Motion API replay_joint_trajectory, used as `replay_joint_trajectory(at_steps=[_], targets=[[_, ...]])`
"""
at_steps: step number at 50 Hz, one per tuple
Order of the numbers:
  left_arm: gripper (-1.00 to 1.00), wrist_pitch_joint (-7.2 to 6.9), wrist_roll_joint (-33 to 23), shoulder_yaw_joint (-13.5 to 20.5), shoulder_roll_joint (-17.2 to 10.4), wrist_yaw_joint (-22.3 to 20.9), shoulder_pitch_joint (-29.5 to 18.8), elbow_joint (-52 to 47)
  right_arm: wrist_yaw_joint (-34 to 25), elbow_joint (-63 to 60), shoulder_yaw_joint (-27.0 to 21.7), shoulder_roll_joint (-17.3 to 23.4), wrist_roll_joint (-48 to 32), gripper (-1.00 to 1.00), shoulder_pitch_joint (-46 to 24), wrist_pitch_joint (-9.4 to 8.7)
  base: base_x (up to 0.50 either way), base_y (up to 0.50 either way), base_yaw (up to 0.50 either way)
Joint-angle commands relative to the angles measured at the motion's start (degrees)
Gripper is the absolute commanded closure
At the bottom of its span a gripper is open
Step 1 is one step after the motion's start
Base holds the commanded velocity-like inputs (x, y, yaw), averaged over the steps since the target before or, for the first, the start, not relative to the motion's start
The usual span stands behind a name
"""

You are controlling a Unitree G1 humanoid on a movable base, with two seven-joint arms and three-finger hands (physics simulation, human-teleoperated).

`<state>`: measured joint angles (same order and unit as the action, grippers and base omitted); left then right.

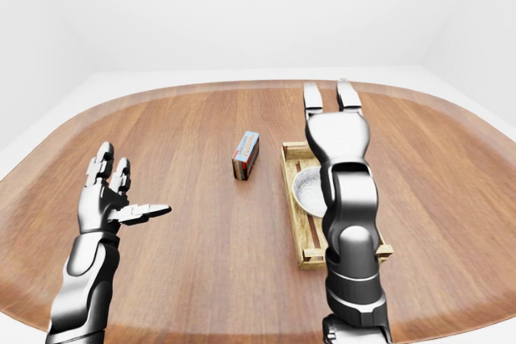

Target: Pick up the bowl on the left and put it in the tray.

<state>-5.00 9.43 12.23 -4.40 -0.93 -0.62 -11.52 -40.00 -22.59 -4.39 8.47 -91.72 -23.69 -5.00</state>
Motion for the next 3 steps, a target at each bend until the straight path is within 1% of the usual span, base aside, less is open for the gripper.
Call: replay_joint_trajectory(at_steps=[1, 3], targets=[[-1.00, 0.00, 0.01, 0.00, -0.01, 0.03, 0.04, -0.23, 0.00, -14.55, 0.20, -3.71, -10.28, -1.00, -2.99, 0.00, 0.00, 0.00, 0.00], [-1.00, 0.00, 0.00, -0.01, 0.00, 0.01, -0.01, -0.13, 0.00, -16.36, 0.22, -4.30, -11.25, -1.00, -3.56, 0.00, 0.00, 0.00, 0.00]])
